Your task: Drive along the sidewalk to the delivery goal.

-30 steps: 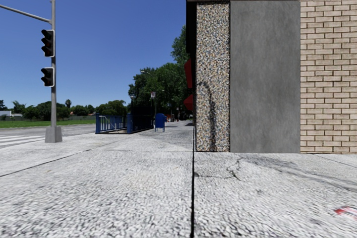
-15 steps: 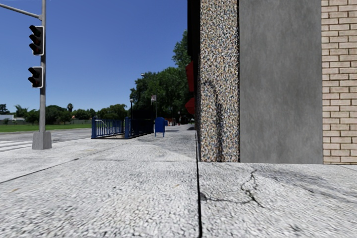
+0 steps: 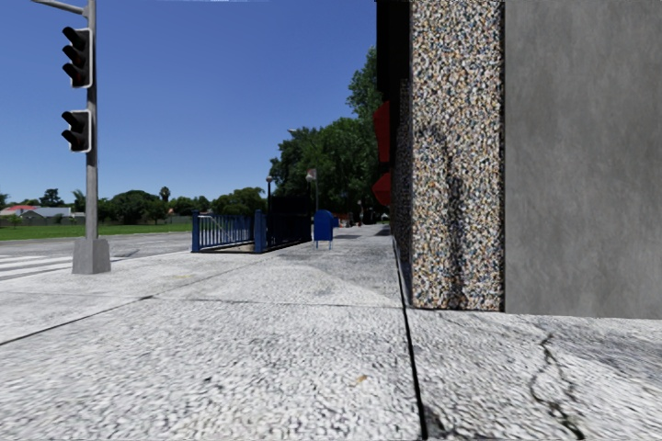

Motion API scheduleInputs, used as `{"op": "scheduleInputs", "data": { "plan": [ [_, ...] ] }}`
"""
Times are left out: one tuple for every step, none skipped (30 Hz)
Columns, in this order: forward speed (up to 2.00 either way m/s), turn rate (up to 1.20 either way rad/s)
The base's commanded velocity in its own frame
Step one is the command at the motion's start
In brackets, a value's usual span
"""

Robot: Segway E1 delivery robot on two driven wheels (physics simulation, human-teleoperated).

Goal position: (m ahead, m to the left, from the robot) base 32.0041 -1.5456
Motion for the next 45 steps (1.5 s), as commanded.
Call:
{"op": "scheduleInputs", "data": {
  "plan": [
    [1.27,0.38],
    [1.27,0.31],
    [1.27,0.31],
    [1.28,0.16],
    [1.28,0.00],
    [1.28,0.00],
    [1.28,0.00],
    [1.28,0.00],
    [1.28,0.00],
    [1.28,0.00],
    [1.51,0.00],
    [1.51,0.00],
    [2.00,0.00],
    [2.00,0.00],
    [2.00,0.00],
    [2.00,0.00],
    [2.00,0.00],
    [2.00,0.00],
    [2.00,0.00],
    [2.00,0.00],
    [2.00,0.00],
    [2.00,0.00],
    [2.00,0.00],
    [2.00,0.00],
    [2.00,0.00],
    [2.00,0.00],
    [2.00,0.00],
    [2.00,0.00],
    [2.00,0.00],
    [2.00,0.00],
    [2.00,0.00],
    [2.00,0.00],
    [2.00,0.00],
    [2.00,0.00],
    [2.00,0.00],
    [2.00,0.00],
    [2.00,-0.04],
    [2.00,-0.09],
    [2.00,-0.09],
    [2.00,-0.09],
    [2.00,-0.10],
    [2.00,-0.10],
    [2.00,-0.10],
    [2.00,-0.10],
    [2.00,-0.12]
  ]
}}
